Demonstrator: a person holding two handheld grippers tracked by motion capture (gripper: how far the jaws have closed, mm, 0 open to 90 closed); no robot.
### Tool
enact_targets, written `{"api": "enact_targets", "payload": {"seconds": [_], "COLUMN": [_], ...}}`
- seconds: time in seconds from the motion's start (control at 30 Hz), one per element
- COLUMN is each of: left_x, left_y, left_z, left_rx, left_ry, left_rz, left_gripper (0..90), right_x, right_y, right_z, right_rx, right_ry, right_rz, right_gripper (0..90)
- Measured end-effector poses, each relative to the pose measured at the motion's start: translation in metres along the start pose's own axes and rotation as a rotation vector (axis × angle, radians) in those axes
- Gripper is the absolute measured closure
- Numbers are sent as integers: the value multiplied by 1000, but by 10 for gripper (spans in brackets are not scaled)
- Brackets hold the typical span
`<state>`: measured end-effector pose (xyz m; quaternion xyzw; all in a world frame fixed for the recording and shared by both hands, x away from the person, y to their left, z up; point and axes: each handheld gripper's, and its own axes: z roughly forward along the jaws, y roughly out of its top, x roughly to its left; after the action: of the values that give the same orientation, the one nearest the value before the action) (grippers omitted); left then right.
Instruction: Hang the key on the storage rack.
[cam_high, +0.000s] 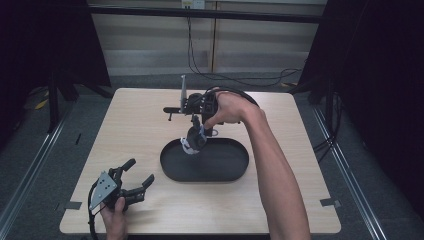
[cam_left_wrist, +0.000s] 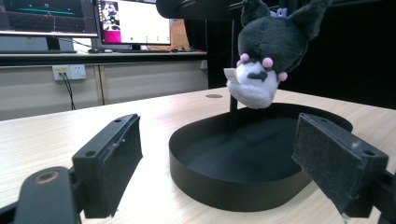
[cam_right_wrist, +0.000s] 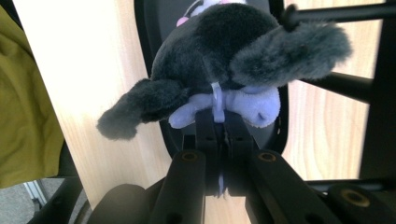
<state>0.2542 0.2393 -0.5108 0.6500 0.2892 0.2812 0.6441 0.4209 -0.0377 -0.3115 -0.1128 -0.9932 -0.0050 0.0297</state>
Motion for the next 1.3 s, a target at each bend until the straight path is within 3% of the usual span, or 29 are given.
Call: {"api": "enact_targets", "payload": {"seconds": [0.3,0.47,0.67,1.3], "left_x": [0,0,0,0], "left_y": [0,0,0,0], "left_z": [0,0,0,0], "left_rx": [-2,-1,-1,-1], "left_ry": [1,0,-1,-6], "left_rz": [0,-2,-2,3], "left_gripper": [152,153,153,153], "right_x": [-14,-16,-20,-33], "right_y": [1,4,5,2], "right_z": [-5,-9,-11,-4], "right_rx": [18,0,13,1], "right_ry": [-9,-17,-31,-40], "right_rz": [19,12,15,35], "right_gripper": [870,870,869,860]}}
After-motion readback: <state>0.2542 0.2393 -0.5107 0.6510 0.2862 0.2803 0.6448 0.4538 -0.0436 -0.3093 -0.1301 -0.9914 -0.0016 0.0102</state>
